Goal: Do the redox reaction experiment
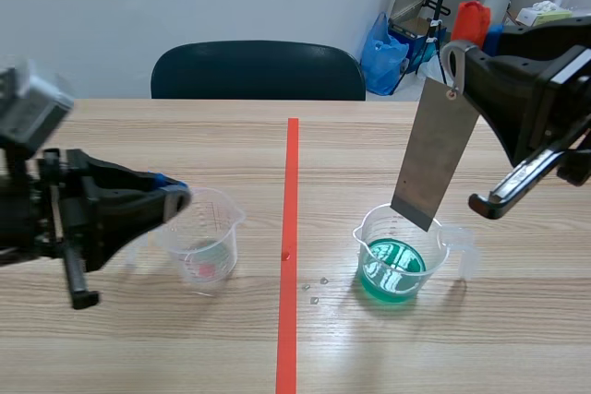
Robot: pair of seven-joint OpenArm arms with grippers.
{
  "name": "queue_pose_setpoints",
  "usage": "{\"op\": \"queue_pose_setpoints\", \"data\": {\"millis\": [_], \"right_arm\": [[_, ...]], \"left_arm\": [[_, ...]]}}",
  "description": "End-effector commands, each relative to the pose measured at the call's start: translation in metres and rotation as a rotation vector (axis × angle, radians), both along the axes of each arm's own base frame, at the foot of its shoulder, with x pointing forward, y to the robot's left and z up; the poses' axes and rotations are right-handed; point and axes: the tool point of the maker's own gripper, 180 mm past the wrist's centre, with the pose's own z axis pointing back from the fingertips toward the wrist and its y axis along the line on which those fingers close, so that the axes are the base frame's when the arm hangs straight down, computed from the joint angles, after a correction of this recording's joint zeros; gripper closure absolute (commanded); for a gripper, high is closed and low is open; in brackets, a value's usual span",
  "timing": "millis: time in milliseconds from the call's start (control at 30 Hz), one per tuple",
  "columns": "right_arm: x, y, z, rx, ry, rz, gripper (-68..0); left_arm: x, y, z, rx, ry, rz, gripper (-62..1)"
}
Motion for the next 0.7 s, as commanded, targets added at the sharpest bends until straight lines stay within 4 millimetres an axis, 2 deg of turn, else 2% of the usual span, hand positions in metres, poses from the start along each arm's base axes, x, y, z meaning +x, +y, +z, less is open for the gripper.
{"op": "queue_pose_setpoints", "data": {"millis": [0,133,300,533,667], "right_arm": [[0.0,0.001,0.012,0.007,-0.042,0.009,-1.3],[0.0,0.001,0.012,0.007,-0.042,0.009,-1.3],[0.0,0.001,0.012,0.007,-0.042,0.009,-1.3],[0.0,0.001,0.012,0.006,-0.042,0.009,-1.3],[0.0,0.001,0.012,0.006,-0.042,0.009,-1.3]], "left_arm": [[0.006,-0.017,0.009,-0.052,-0.014,0.008,-1.9],[0.014,-0.055,0.008,-0.076,0.004,-0.006,-1.9],[0.023,-0.088,0.002,-0.1,0.035,-0.017,-1.9],[0.036,-0.114,-0.014,-0.114,0.086,-0.016,-1.9],[0.038,-0.126,-0.017,-0.134,0.106,-0.019,-1.9]]}}
